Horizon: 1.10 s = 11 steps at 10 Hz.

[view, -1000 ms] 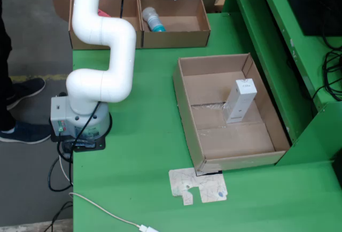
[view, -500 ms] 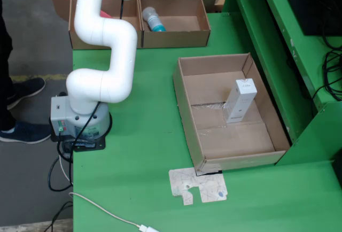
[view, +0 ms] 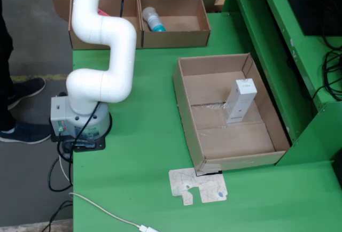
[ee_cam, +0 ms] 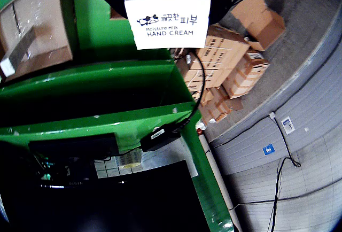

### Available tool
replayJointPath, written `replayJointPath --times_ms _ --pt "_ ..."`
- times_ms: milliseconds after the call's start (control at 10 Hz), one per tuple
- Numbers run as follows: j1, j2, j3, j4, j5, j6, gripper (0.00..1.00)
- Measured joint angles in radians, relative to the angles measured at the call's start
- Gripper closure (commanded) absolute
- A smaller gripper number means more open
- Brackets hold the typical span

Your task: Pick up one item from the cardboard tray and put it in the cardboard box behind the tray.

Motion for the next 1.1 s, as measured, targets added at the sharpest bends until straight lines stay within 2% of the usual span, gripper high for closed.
replayJointPath --times_ms 300,1100 --pt "0.008 0.037 -0.002 -0.136 0.040 0.103 1.00" --pt "0.031 0.068 0.000 -0.508 0.074 0.202 1.00"
